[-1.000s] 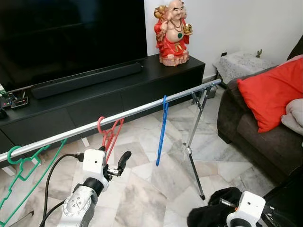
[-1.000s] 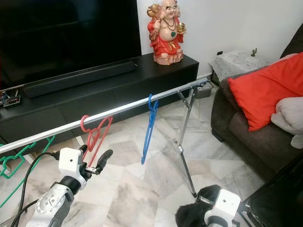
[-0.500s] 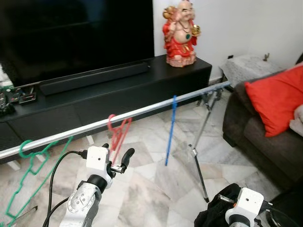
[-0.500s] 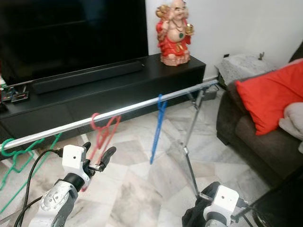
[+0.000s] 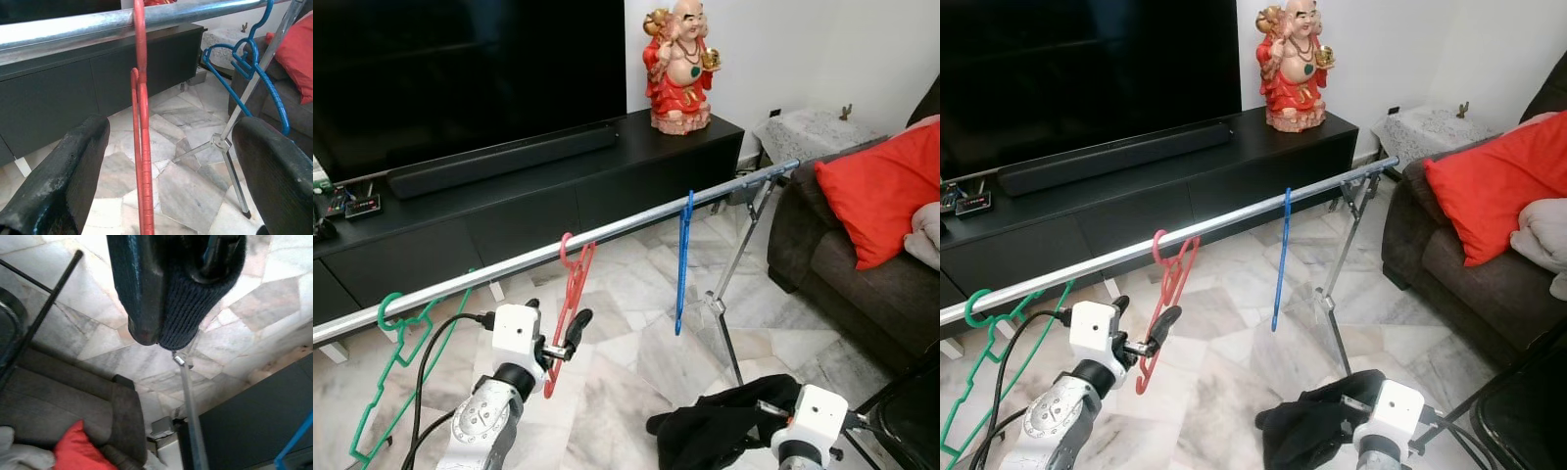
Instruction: Hang hanger
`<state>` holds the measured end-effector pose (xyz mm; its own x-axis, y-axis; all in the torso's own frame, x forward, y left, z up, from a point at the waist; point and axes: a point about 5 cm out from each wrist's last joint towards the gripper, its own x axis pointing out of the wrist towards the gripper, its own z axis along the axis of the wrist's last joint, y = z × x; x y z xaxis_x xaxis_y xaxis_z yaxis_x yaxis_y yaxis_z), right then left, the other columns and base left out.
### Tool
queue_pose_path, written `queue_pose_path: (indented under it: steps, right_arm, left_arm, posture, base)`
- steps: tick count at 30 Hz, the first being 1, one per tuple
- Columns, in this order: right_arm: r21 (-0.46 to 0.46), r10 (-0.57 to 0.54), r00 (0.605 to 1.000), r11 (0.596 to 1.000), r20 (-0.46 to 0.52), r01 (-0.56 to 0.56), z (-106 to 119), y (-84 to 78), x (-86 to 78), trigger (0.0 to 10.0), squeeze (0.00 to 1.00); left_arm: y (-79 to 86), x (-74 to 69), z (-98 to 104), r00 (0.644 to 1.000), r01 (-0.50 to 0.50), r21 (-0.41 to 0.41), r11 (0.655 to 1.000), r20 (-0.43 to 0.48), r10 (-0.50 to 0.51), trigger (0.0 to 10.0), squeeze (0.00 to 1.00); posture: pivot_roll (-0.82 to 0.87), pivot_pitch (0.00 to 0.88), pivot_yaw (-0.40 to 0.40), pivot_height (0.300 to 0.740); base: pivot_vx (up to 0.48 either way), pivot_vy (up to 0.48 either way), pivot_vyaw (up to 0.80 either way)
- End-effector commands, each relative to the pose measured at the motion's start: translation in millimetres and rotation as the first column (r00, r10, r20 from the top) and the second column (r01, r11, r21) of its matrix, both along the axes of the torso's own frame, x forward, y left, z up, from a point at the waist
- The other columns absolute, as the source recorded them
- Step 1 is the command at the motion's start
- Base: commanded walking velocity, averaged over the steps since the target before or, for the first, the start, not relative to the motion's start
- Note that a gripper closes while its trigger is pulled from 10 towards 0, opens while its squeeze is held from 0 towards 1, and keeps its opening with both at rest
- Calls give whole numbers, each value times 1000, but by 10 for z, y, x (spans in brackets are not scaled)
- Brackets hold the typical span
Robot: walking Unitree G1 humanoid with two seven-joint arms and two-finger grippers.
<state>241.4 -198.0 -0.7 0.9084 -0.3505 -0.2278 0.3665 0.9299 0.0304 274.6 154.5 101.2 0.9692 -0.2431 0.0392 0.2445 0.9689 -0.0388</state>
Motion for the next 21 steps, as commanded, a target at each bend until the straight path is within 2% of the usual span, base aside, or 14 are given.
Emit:
queue_pose_path:
  steps: [1, 5, 21]
  right_arm:
    - [-5, 4, 1000, 1000, 16, -4, 25, 0, 26, 10000, 0]
    - [-3, 8, 1000, 1000, 16, -8, 22, 9, 31, 10000, 0]
    - [3, 17, 1000, 1000, 7, -17, 4, 27, 33, 10000, 0]
  left_arm:
    - [-18, -4, 43, 1000, 16, -2, 1000, 8, -16, 10000, 0]
    - [-41, 24, 6, 999, 19, 14, 1000, -26, -19, 10000, 0]
    - [-20, 43, 1, 999, 4, 5, 1000, -38, -4, 10000, 0]
  posture:
    - [54, 59, 64, 740]
    - [54, 59, 64, 740]
    - [55, 61, 64, 740]
  base:
    - [0, 0, 0]
    - [0, 0, 0]
    - [46, 16, 0]
